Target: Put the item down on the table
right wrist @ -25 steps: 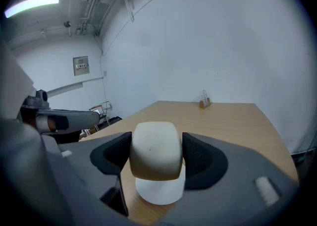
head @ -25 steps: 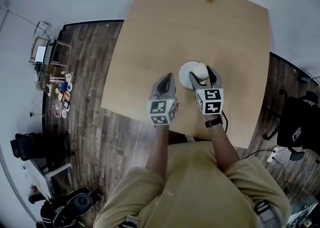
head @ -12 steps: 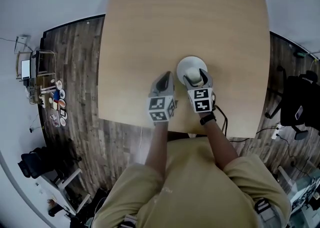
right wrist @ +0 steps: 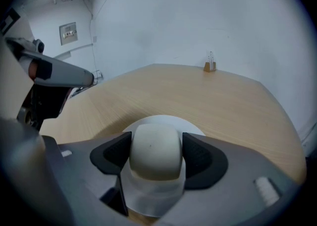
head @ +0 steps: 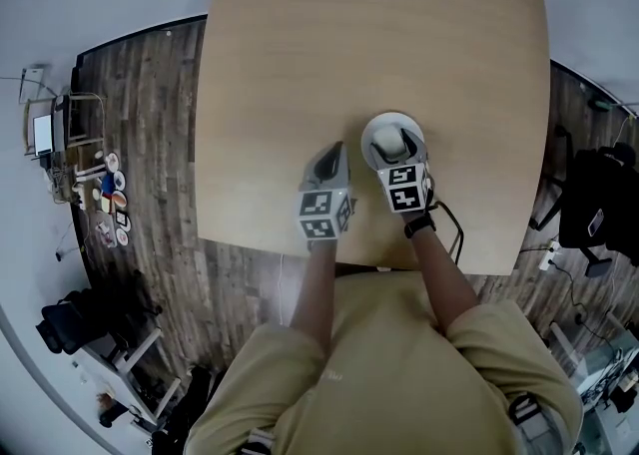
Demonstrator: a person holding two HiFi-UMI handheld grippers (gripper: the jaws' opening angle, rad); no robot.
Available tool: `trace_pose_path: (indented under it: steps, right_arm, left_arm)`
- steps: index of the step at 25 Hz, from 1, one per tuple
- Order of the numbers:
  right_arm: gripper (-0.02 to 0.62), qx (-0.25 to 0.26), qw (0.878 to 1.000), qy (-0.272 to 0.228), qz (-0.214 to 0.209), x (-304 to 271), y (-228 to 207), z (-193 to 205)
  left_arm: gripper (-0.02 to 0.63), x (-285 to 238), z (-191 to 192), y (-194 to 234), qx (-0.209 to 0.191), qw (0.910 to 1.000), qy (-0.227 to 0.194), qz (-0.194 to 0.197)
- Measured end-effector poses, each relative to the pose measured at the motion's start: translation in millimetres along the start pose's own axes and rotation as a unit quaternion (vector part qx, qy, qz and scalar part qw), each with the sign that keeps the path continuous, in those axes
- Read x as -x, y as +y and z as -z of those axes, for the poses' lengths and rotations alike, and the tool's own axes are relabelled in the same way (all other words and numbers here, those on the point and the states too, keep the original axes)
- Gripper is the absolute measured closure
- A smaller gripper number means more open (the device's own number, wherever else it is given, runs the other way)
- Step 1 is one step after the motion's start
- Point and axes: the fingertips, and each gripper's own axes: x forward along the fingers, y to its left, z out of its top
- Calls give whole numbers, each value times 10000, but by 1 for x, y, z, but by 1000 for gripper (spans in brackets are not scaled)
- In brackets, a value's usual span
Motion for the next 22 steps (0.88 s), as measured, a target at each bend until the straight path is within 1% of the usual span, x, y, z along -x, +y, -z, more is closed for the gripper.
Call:
trace_pose_path:
  steps: [2, 4, 5, 8, 9, 11, 14, 17, 20, 22]
  right_arm:
    - [272, 48, 9998, 185, 95, -2, -3, 8]
    - [243, 10, 9996, 225, 146, 0, -6, 11]
    - [215, -20, 9997, 188, 149, 2, -7, 9]
    - [210, -187, 9996, -79, 188, 16, -11, -5]
    - [217, -286, 9991, -237, 228, 25, -14, -12]
    - [268, -474, 9963, -660, 294, 46, -21, -32]
    - [290, -551, 9908, -1177, 382, 78, -28, -64]
    - [322, -462, 9864, -1503, 488, 112, -34, -87]
    - [397, -188, 9812, -1837, 564, 147, -34, -109]
    - [422, -61, 9761, -2076, 634, 168, -34, -124]
  left_arm:
    - [604, -1, -2, 1, 15, 10000, -21, 6]
    - [604, -1, -5, 0, 14, 10000, -60, 22]
    - [604, -1, -8, 0, 5, 10000, -86, 38]
    - [604, 1, -16, -3, -48, 9998, -169, 100]
    - [604, 3, -20, -5, -77, 9997, -203, 126]
    - [604, 9, -28, -11, -154, 9993, -292, 183]
    - [604, 17, -46, -17, -274, 9982, -464, 264]
    - [604, 26, -63, -30, -411, 9963, -647, 386]
    - [604, 36, -78, -47, -550, 9936, -825, 541]
    - [604, 43, -90, -57, -659, 9913, -952, 628]
